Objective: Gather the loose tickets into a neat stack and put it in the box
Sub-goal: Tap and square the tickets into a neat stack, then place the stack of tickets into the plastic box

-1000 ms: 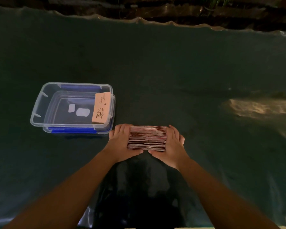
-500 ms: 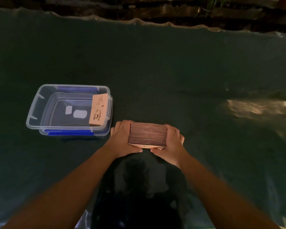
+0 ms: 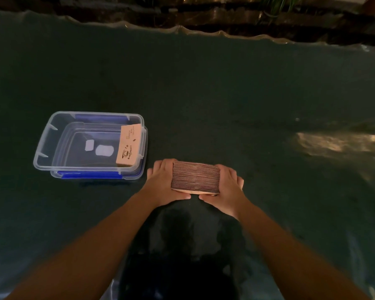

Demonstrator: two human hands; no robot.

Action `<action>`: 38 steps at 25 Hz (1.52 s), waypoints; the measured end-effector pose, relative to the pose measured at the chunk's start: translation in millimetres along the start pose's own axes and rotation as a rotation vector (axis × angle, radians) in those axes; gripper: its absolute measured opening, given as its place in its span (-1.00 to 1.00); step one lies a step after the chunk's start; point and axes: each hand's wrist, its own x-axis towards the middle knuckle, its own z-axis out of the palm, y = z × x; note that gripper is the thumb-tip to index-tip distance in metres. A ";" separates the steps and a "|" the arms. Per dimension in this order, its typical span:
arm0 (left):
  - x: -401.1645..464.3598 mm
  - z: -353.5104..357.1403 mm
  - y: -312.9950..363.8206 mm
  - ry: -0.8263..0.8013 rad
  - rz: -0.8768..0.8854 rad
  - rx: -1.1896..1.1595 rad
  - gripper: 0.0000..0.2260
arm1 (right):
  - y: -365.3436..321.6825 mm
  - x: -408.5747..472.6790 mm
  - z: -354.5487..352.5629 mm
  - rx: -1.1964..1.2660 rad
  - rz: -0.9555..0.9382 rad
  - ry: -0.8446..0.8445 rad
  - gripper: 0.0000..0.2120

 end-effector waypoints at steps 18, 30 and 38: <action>-28.2 -89.9 11.5 -0.184 -0.005 -1.236 -0.20 | -97.2 -15.0 -36.4 0.984 0.134 -0.173 -0.17; -45.9 -174.3 -25.9 0.052 -0.088 -1.331 -0.46 | -228.7 5.1 -22.4 0.919 0.190 -0.175 -0.18; -44.5 -230.8 -111.6 -0.003 -0.230 -1.246 -0.55 | -319.8 54.2 13.2 0.713 0.166 -0.237 -0.56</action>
